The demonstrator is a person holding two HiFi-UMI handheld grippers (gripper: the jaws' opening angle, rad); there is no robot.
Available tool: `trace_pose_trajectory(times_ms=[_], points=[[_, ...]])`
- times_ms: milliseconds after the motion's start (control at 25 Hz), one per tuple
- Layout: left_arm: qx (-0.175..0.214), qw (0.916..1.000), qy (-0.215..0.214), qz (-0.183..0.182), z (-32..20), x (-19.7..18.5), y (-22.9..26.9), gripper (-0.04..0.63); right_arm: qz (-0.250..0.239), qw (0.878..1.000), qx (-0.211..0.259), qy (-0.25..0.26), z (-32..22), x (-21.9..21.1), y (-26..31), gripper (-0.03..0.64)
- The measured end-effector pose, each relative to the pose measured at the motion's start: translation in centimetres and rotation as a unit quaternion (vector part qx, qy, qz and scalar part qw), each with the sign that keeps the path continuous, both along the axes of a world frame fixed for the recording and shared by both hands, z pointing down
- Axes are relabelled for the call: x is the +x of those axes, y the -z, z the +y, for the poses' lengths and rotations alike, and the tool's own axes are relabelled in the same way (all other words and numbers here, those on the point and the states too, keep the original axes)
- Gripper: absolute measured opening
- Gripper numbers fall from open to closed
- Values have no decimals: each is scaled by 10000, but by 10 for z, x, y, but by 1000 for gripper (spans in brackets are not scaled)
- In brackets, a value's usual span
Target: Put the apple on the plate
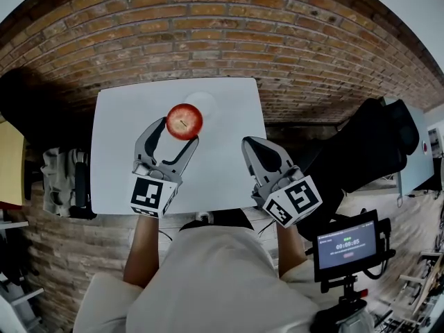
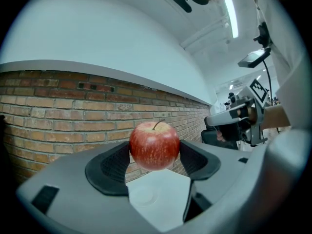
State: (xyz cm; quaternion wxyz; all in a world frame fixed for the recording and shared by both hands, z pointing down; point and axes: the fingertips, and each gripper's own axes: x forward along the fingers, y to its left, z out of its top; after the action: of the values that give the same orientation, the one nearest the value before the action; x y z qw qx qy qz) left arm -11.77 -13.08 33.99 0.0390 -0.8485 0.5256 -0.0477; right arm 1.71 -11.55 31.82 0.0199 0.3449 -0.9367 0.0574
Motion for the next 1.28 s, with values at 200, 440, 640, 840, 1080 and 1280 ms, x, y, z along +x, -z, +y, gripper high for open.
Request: trace_pose_trajectory(times_ms=[200, 440, 640, 840, 1080, 1280], points=[[-46, 10000, 29, -40, -9, 1, -3, 328, -78, 9999, -100, 67, -10, 0, -5, 3], [-199, 9998, 58, -77, -27, 2, -12, 330, -121, 9996, -195, 154, -32, -4, -12, 3], [-245, 9997, 20, -43, -56, 4, -23, 328, -111, 9990, -392, 156, -60, -5, -26, 3], [-284, 9996, 12, -72, -62, 5, -27, 330, 36, 9988, -416, 257, -62, -10, -33, 3], [-332, 9994, -26, -99, -70, 7, -32, 330, 93, 9986, -439, 288, -68, -15, -38, 3], [-375, 9992, -22, -128, -76, 6, -37, 330, 55, 9991, -371, 185, -73, -14, -37, 3]])
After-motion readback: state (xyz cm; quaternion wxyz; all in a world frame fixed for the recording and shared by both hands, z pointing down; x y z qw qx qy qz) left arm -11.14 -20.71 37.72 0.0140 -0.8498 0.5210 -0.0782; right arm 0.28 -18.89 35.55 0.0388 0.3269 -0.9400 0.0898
